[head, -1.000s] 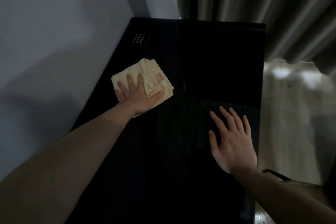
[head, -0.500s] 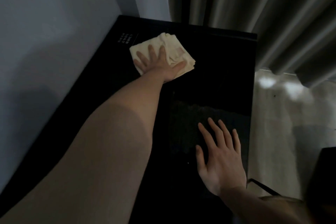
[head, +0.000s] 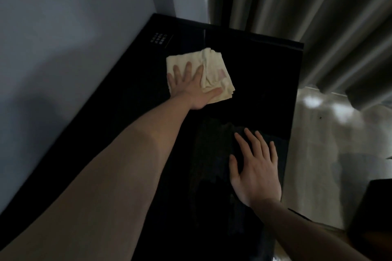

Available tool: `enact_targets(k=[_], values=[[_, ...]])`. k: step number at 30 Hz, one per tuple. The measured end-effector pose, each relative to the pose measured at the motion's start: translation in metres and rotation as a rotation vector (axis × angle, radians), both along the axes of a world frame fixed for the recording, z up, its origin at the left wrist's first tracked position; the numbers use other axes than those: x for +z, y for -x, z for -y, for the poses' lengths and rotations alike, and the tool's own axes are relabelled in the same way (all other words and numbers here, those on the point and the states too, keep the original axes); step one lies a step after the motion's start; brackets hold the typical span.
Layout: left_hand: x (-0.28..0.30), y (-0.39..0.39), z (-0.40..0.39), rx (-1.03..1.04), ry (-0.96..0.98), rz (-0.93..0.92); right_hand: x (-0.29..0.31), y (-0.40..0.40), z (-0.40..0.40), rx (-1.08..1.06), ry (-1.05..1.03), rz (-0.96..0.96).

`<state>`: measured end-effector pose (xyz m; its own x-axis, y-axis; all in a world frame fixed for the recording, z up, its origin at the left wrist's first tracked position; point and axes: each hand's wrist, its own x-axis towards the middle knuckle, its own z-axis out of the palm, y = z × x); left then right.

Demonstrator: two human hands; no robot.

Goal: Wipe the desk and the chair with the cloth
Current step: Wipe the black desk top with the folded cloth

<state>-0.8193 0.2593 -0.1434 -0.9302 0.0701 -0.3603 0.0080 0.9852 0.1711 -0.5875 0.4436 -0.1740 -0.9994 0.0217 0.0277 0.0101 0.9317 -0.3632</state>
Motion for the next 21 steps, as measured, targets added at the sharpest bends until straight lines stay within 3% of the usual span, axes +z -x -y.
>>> enact_targets(k=[12,21], values=[[-0.002,-0.123,0.015,-0.057,0.007,0.033,0.006,-0.006,-0.002,0.010,0.193,-0.069],[0.003,-0.211,0.026,-0.079,-0.018,0.076,0.021,-0.022,-0.012,-0.018,0.558,-0.016]])
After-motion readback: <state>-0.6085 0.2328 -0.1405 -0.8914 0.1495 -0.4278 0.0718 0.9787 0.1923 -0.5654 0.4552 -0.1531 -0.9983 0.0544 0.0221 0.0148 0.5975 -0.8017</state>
